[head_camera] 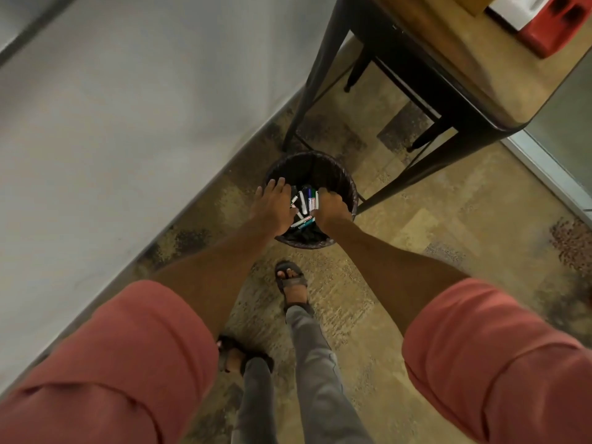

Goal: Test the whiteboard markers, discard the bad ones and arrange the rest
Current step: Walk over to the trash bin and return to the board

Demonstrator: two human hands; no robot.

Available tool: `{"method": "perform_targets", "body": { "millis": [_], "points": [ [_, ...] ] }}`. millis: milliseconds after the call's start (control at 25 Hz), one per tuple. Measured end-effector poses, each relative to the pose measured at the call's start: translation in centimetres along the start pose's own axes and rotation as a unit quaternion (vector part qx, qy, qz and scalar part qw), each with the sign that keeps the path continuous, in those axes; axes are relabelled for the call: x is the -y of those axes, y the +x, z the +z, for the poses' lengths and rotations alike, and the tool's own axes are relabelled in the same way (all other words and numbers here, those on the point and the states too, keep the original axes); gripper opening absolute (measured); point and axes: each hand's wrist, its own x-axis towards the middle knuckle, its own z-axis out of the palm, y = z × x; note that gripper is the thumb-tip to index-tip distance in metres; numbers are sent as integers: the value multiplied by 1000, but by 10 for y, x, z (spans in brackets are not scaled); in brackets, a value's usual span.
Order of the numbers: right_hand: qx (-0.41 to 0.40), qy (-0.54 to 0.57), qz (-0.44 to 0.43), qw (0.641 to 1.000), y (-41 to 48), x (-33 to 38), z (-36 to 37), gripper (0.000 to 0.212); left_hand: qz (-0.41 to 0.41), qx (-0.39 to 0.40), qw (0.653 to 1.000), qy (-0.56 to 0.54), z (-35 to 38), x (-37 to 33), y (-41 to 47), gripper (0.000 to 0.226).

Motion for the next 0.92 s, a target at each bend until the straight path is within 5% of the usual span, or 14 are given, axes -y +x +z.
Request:
{"method": "perform_targets", "body": {
  "millis": [440,920],
  "points": [
    [-58,-108,-126,984,-28,21,-29,59,-19,-43,999,-5,-37,0,-29,61],
    [-165,-131,-219,953,-145,147,-112,63,-64,-205,975,-62,-154,40,-159,53]
  ]
}}
